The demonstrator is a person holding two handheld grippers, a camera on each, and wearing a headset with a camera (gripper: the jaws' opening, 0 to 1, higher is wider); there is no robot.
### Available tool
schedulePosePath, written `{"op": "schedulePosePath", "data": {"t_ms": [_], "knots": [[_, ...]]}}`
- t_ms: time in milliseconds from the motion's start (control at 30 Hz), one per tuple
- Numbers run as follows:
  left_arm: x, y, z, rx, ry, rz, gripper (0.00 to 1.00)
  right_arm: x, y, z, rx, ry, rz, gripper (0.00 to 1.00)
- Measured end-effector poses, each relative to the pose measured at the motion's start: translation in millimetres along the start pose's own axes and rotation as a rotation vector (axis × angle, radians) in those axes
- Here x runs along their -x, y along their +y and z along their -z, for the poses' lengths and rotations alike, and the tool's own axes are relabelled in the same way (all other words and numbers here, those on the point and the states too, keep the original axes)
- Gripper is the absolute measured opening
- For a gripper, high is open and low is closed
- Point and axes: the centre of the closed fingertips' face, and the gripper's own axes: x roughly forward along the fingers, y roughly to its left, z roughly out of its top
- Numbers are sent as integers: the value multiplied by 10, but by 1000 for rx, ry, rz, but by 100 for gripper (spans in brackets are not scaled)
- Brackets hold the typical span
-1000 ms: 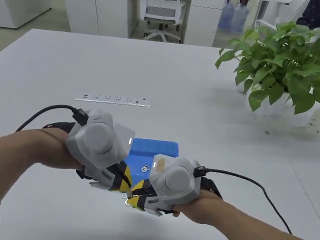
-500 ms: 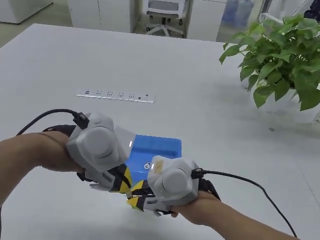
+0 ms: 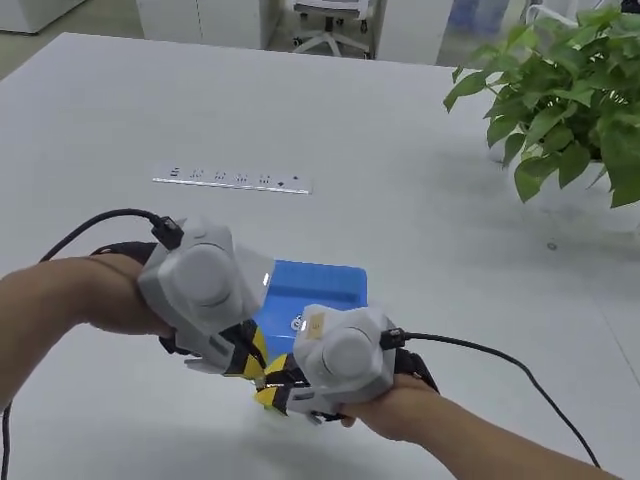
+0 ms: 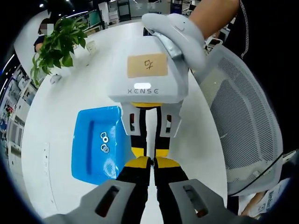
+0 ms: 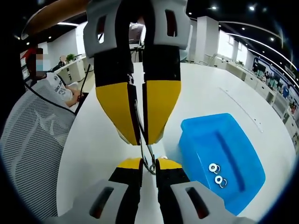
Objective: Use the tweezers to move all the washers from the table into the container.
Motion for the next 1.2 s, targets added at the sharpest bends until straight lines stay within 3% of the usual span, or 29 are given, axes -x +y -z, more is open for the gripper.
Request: {"op": "schedulePosePath", "data": {"t_ms": [1200], "knots": [[-16, 58, -17, 5, -13, 2, 6, 4, -14, 11, -18, -3, 5, 9]]}}
